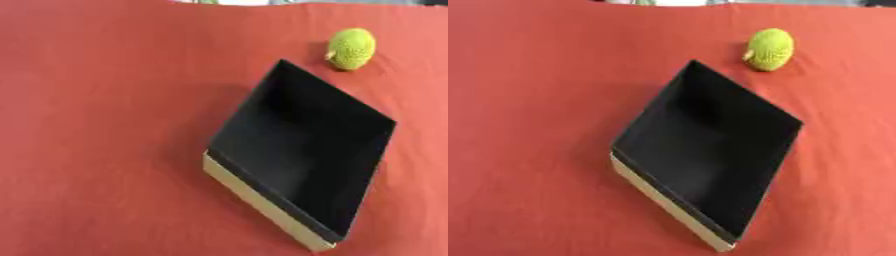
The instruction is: Pick up objects on the table and place them in the box.
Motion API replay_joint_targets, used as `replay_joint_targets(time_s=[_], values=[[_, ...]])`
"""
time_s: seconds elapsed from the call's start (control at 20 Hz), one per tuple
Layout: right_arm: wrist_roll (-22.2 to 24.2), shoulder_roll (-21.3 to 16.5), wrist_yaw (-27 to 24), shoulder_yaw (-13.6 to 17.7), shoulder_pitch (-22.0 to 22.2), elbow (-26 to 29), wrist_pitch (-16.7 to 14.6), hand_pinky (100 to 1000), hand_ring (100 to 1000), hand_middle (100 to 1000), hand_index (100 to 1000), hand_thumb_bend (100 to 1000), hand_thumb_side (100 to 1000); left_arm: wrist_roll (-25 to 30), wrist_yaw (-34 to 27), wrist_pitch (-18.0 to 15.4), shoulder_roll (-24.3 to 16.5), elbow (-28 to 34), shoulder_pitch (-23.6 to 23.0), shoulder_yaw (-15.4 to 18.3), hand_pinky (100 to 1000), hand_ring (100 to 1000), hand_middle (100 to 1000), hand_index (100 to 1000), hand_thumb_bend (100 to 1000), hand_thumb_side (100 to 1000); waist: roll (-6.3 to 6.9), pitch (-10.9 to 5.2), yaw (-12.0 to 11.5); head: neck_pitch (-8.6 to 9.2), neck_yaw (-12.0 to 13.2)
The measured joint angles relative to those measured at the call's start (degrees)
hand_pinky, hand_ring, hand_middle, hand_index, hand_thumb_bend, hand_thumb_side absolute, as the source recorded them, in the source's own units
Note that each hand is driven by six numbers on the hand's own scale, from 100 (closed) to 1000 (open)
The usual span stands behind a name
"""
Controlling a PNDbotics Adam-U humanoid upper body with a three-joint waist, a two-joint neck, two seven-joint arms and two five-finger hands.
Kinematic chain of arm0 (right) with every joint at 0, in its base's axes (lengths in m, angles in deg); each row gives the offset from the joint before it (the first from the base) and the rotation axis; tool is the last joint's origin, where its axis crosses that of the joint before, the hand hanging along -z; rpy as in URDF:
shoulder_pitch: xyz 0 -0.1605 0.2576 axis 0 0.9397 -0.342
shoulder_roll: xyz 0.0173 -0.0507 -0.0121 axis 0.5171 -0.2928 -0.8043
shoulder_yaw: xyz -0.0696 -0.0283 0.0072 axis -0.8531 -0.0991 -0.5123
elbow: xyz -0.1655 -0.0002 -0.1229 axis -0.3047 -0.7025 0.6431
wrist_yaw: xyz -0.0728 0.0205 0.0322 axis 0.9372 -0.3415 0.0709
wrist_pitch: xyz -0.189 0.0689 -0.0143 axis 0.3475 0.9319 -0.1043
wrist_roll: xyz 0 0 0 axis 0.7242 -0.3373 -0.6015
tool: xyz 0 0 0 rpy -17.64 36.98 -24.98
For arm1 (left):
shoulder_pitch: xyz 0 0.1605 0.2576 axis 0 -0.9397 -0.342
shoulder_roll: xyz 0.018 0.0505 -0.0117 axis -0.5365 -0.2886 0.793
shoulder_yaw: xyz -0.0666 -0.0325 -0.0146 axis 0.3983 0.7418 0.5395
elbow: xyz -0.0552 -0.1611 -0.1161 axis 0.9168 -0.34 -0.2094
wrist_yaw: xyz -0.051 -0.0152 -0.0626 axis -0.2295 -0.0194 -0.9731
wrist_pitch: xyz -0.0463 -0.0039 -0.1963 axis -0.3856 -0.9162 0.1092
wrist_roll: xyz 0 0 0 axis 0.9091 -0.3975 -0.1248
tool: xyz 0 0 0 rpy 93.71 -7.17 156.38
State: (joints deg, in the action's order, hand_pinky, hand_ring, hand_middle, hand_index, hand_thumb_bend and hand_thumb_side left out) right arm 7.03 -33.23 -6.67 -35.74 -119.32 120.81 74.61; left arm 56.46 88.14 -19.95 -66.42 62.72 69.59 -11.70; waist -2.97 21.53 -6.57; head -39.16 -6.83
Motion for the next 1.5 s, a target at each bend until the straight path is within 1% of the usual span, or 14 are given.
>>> replay_joint_targets(time_s=[0.2,0.35,0.5,0.6,0.65,0.7,0.75,0.8,0.85,0.9,0.95,1.15,1.35,1.5], values=[[3.56,1.75,3.57,-2.12,-2.96,-5.82,-2.24,844,943,840,891,100,696,0.14,-0.23,-0.04,-0.02,0.00,0.00,-0.01,665,619,675,796,100,498,-0.03,0.00,-0.21,0.25,-0.05],[6.28,3.33,6.29,-4.20,-4.83,-10.28,-4.74,847,944,847,896,100,703,0.26,-0.37,0.00,-0.02,0.00,0.21,-0.04,665,619,674,793,100,499,-0.17,-0.02,-0.25,0.43,-0.13],[9.10,4.94,9.07,-6.24,-6.28,-14.86,-7.48,852,951,860,906,100,661,0.41,-0.43,0.09,-0.02,0.00,0.55,-0.28,665,619,674,791,100,501,-0.31,-0.03,-0.36,0.44,-0.25],[11.04,5.79,10.37,-7.71,-6.79,-17.49,-9.39,859,957,869,918,100,606,0.45,-0.49,0.13,-0.02,0.00,0.57,-0.34,665,619,674,791,100,501,-0.31,-0.03,-0.47,0.44,-0.31],[12.02,6.04,10.75,-8.39,-6.86,-18.36,-10.37,868,962,876,926,100,527,0.48,-0.55,0.16,-0.02,0.00,0.58,-0.34,665,619,674,791,100,501,-0.31,-0.03,-0.48,0.44,-0.31],[12.99,6.12,10.97,-9.05,-6.87,-18.99,-11.33,871,963,878,928,100,500,0.50,-0.58,0.17,-0.02,0.00,0.58,-0.34,665,619,675,791,100,501,-0.31,-0.03,-0.48,0.44,-0.32],[13.94,6.14,11.19,-9.63,-6.87,-19.49,-12.27,879,967,882,933,100,402,0.51,-0.61,0.18,-0.02,0.00,0.59,-0.34,665,619,675,791,100,501,-0.31,-0.03,-0.48,0.44,-0.34],[14.93,6.16,11.29,-10.21,-6.85,-19.87,-13.26,886,971,882,938,100,283,0.52,-0.64,0.19,-0.02,0.00,0.59,-0.34,665,619,675,791,100,502,-0.31,-0.03,-0.48,0.44,-0.38],[15.85,6.21,11.29,-10.81,-6.81,-20.08,-14.18,889,973,883,940,103,229,0.53,-0.65,0.20,-0.02,0.00,0.60,-0.34,665,619,675,791,100,502,-0.32,-0.03,-0.48,0.44,-0.41],[16.81,6.32,11.27,-11.39,-6.71,-20.28,-15.14,894,975,883,946,166,144,0.54,-0.67,0.21,-0.02,0.00,0.60,-0.34,665,619,675,791,100,503,-0.32,-0.03,-0.48,0.44,-0.47],[17.77,6.41,11.22,-11.94,-6.56,-20.50,-16.10,897,974,889,952,214,100,0.55,-0.69,0.22,-0.02,0.00,0.60,-0.34,665,619,675,791,100,502,-0.33,-0.03,-0.48,0.44,-0.58],[21.67,6.45,11.16,-13.14,-6.50,-22.19,-20.00,903,974,907,966,252,100,0.59,-0.81,0.26,-0.02,0.00,0.64,-0.34,665,618,675,791,100,504,-0.34,-0.03,-0.48,0.43,-0.81],[25.52,6.45,11.70,-13.15,-6.09,-23.61,-23.85,904,972,913,973,261,100,0.65,-0.82,0.33,-0.02,0.00,0.65,-0.34,665,618,675,791,100,506,-0.41,-0.03,-0.46,0.42,-0.81],[28.40,6.45,12.76,-12.91,-6.07,-24.10,-26.72,906,972,917,981,301,100,0.67,-0.82,0.35,-0.02,0.00,0.66,-0.34,665,618,674,790,100,506,-0.41,-0.03,-0.44,0.41,-0.81]])
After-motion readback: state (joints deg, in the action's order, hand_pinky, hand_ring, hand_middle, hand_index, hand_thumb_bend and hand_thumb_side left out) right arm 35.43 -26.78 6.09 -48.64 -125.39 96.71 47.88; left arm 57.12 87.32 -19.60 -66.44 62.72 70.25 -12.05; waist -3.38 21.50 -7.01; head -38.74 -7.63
